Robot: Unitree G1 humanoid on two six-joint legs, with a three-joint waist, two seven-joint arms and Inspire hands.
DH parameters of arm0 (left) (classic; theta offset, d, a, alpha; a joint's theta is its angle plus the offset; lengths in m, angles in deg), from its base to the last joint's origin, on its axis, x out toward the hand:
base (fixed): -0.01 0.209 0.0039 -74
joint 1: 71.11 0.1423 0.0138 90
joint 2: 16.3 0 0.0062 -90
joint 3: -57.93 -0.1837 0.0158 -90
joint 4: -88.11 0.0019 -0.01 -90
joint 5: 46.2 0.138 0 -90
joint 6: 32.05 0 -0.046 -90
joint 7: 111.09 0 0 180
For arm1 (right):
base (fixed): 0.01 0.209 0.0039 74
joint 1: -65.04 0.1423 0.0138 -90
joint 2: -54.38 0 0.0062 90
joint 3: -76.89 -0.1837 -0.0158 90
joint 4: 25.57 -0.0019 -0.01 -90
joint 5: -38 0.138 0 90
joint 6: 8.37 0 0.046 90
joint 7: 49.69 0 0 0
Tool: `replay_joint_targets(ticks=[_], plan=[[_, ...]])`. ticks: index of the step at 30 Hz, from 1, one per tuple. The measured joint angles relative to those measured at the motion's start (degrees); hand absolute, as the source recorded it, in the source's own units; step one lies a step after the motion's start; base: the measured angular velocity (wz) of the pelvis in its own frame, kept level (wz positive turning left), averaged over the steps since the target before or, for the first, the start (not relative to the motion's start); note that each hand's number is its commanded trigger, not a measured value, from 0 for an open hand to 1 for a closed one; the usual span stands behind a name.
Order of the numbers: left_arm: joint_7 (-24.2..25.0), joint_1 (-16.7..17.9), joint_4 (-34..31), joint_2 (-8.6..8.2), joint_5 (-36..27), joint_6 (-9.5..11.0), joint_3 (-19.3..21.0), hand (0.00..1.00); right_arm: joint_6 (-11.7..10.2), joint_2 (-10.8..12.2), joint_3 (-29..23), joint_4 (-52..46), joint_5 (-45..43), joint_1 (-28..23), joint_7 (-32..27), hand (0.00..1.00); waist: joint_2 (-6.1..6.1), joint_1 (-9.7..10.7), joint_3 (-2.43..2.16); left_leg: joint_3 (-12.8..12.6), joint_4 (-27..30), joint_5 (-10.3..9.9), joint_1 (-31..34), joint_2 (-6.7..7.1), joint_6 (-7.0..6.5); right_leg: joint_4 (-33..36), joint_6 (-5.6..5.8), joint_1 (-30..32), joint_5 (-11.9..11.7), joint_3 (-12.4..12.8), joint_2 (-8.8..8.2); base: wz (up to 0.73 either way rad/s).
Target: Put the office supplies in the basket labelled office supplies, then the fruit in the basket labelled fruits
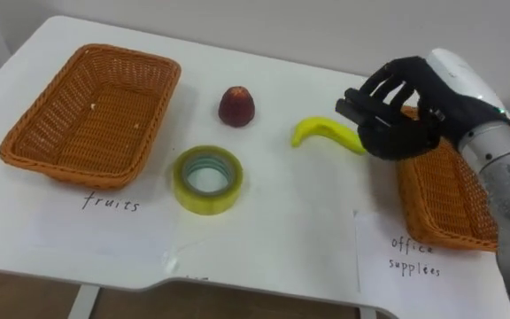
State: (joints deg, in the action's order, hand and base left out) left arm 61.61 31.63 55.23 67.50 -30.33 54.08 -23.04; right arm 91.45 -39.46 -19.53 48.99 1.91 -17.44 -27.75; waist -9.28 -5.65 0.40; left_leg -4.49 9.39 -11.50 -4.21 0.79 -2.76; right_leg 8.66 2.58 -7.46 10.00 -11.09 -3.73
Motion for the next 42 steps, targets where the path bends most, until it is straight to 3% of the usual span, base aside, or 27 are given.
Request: replay_joint_targets(ticks=[8,13,22,26,42], plan=[[0.04,0.24,0.05,-0.48,-0.18,0.03,3.27,0.00,-0.47,-1.05,-4.57,0.10,2.16,0.11,-4.86,1.00,0.01,1.87,0.24,-0.05,0.15,-0.01,0.57,0.04,0.00,0.00,0.00,0.62,0.00,-0.01,-0.08,0.01],[0.15,0.22,0.02,-0.36,-0.08,0.03,3.29,0.00,-0.47,-2.22,-5.63,2.14,3.81,0.15,-7.05,1.00,0.35,2.93,0.42,-0.10,0.14,0.00,0.55,0.02,0.00,-0.01,0.00,0.72,0.00,-0.04,-0.07,0.00],[1.39,0.01,-0.29,-0.40,-0.06,0.15,3.75,0.00,-1.33,-4.08,-8.52,8.51,4.25,0.15,-11.25,1.00,0.28,4.64,0.14,-0.16,0.21,0.00,0.51,0.01,0.00,0.02,0.00,0.69,0.00,-0.03,-0.05,-0.01],[1.55,0.00,-0.34,-0.39,-0.08,0.15,3.75,0.00,-1.43,-4.91,-8.60,10.44,4.23,0.14,-12.13,1.00,0.52,5.49,-0.28,-0.19,0.23,0.00,0.46,-0.03,0.00,0.06,0.00,0.65,0.00,0.01,-0.01,0.00],[1.14,0.10,-0.38,-0.36,-0.04,0.21,3.81,0.00,-2.48,-5.13,-9.57,17.25,6.27,-0.37,-13.61,1.00,0.62,5.39,-0.28,-0.51,0.22,0.00,0.38,-0.02,0.00,0.04,0.00,0.53,0.00,0.24,-0.04,0.00]])
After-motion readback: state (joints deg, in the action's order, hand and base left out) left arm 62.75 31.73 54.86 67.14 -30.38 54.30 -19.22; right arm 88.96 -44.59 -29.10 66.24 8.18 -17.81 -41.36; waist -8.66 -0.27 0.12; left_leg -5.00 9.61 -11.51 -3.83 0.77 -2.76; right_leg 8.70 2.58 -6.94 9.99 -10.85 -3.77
